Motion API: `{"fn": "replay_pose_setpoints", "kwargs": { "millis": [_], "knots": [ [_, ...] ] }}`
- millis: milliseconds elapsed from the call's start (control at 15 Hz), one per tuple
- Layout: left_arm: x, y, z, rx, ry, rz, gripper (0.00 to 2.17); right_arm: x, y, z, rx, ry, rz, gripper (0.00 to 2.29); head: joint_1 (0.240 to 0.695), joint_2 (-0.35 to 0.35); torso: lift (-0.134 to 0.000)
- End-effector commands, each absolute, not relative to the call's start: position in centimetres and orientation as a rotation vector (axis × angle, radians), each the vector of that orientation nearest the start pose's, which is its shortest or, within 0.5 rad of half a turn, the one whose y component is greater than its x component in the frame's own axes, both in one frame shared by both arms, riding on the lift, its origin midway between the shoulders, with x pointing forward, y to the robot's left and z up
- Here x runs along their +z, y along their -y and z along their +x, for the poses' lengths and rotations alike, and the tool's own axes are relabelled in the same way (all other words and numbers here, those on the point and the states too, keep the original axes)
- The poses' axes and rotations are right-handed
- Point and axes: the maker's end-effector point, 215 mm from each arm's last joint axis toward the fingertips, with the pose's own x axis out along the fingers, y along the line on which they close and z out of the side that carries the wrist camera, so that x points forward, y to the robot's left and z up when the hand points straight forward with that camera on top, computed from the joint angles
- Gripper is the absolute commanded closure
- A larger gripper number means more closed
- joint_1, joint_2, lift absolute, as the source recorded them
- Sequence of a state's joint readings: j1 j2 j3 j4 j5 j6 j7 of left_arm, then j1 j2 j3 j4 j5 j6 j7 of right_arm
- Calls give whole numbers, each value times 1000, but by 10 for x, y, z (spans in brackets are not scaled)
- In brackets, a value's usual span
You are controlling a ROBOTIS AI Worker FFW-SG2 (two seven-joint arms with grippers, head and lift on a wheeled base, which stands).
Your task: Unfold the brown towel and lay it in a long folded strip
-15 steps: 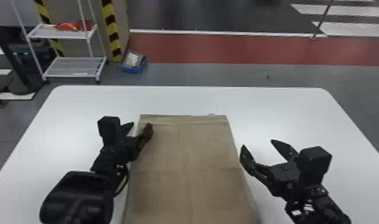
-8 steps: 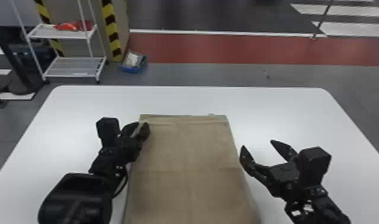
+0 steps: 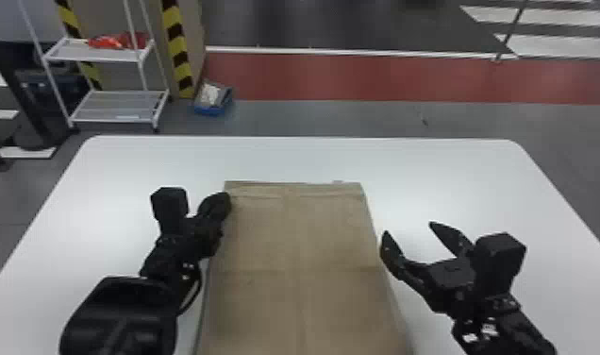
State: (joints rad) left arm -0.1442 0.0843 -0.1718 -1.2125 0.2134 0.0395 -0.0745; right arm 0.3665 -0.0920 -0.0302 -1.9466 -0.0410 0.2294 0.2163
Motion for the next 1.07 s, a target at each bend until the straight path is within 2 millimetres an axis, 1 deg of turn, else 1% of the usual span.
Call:
{"fn": "replay_pose_setpoints", "kwargs": {
  "millis": [0,67,133,200,267,400,467,600,667,867,933,1000],
  "knots": [
    [-466,-163,604,-199,-271,-98,1065,-398,213,477,217,-222,-30,144,695,-53,-120],
    [-463,-163,602,-199,-264,-103,1072,-398,213,478,217,-221,-30,144,695,-53,-120],
    [-459,-168,601,-189,-258,-110,1328,-398,213,479,217,-221,-28,144,695,-53,-120],
    [-453,-169,600,-186,-246,-122,1440,-399,213,480,218,-222,-28,144,695,-52,-120],
    [-454,-169,599,-187,-251,-124,1382,-399,213,481,217,-223,-29,144,695,-50,-120],
    [-453,-171,600,-189,-248,-140,360,-399,213,481,217,-223,-29,144,695,-45,-120],
    [-453,-169,600,-194,-248,-140,225,-399,213,480,217,-222,-28,144,695,-45,-120],
    [-454,-168,602,-195,-252,-135,221,-399,210,480,222,-223,-27,144,695,-45,-120],
    [-458,-169,601,-194,-260,-129,221,-399,207,479,228,-221,-25,144,695,-44,-120],
    [-468,-170,602,-192,-279,-121,228,-398,205,480,231,-219,-28,144,695,-39,-120],
    [-469,-168,603,-196,-283,-120,235,-398,205,480,232,-219,-28,144,695,-38,-120],
    [-471,-165,602,-207,-287,-121,309,-398,206,480,232,-219,-29,144,695,-37,-120]
  ]
}}
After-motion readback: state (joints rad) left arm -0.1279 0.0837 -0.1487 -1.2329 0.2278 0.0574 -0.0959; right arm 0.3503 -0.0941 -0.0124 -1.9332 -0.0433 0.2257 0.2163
